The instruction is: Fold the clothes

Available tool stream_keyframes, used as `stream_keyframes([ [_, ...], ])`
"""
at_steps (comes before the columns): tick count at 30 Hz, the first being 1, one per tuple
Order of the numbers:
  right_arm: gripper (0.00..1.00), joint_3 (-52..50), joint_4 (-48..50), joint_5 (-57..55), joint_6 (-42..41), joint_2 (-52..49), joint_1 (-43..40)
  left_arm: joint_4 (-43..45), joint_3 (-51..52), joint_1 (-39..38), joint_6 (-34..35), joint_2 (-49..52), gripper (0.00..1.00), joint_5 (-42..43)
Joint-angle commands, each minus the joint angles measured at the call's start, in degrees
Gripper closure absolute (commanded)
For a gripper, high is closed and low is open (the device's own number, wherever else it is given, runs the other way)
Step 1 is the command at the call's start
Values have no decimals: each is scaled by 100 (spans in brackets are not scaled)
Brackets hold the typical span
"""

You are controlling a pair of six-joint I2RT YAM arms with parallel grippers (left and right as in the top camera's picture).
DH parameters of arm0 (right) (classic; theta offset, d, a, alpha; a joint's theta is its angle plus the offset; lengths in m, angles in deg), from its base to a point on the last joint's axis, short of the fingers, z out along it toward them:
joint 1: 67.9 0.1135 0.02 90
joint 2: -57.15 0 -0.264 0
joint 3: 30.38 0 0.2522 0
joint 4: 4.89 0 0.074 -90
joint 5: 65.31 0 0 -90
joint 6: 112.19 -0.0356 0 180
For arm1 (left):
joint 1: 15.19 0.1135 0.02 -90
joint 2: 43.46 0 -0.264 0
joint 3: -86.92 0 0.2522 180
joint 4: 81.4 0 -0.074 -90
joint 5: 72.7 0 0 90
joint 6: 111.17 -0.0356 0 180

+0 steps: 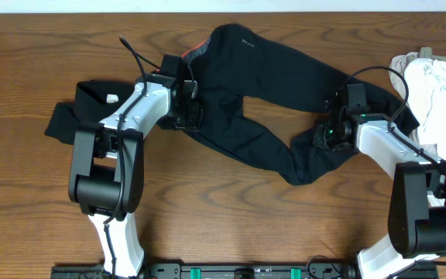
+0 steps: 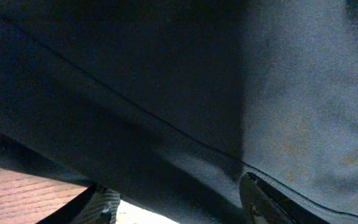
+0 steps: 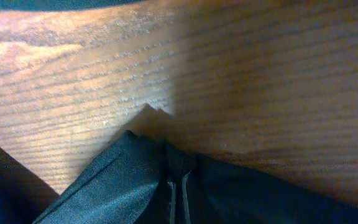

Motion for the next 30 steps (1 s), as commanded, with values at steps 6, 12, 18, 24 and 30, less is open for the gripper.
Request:
stream_keyframes([
  [6, 99, 35, -518, -177, 4, 1196, -396, -57, -9, 9, -39, 188, 36, 50],
  [12, 99, 35, -1349, -675, -2, 2881, -1095, -66, -9, 9, -42, 188, 36, 50],
  [18, 99, 35, -2524, -1451, 0, 3987, -1591, -55, -9, 9, -61, 188, 36, 50],
  [24, 99, 33, -3228, -1978, 0, 4264, -1641, -48, -9, 9, -105, 188, 36, 48],
  [30, 96, 33, -3314, -1969, 0, 4024, -1637, -48, -9, 9, -105, 188, 36, 48],
])
